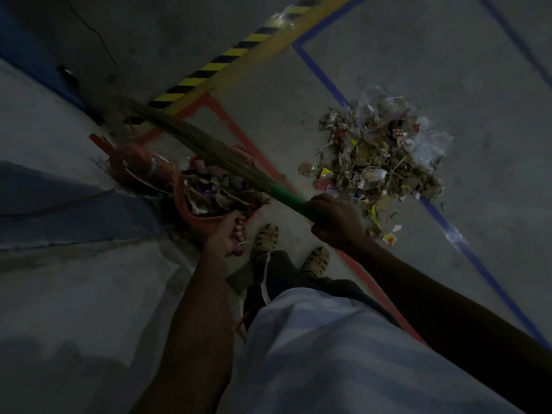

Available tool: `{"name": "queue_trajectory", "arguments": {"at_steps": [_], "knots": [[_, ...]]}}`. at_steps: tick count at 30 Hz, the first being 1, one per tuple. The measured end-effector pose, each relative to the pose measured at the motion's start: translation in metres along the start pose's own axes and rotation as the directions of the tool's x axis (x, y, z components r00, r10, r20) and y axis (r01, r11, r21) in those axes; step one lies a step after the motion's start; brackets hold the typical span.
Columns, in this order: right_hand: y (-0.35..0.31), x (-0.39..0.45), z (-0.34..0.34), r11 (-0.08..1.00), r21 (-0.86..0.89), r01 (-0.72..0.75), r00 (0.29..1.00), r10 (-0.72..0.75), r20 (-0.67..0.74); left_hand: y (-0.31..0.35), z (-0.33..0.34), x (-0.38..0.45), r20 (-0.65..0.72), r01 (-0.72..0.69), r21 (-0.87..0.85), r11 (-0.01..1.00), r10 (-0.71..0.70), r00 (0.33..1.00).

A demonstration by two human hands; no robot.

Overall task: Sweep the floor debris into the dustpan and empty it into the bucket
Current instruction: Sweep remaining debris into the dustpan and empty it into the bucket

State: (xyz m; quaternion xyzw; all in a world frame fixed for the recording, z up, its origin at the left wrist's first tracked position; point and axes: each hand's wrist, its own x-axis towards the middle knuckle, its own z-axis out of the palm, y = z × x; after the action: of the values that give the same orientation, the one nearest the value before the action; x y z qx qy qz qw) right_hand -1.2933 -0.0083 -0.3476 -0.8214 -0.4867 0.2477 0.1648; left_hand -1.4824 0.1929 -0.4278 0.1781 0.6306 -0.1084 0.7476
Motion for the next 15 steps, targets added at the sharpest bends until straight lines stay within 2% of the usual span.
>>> {"name": "queue_trajectory", "arguments": {"at_steps": [8, 15], "knots": [[-0.022, 0.016, 0.010, 0.995, 0.037, -0.092, 0.993, 0.094, -0.071, 0.023, -0.043, 0.031, -0.041, 0.125, -0.018, 0.992, -0.126, 0.991], [-0.021, 0.014, 0.006, 0.985, 0.082, -0.151, 0.982, 0.159, -0.103, 0.025, -0.057, 0.036, -0.005, 0.180, 0.007, 0.984, -0.180, 0.984]]}}
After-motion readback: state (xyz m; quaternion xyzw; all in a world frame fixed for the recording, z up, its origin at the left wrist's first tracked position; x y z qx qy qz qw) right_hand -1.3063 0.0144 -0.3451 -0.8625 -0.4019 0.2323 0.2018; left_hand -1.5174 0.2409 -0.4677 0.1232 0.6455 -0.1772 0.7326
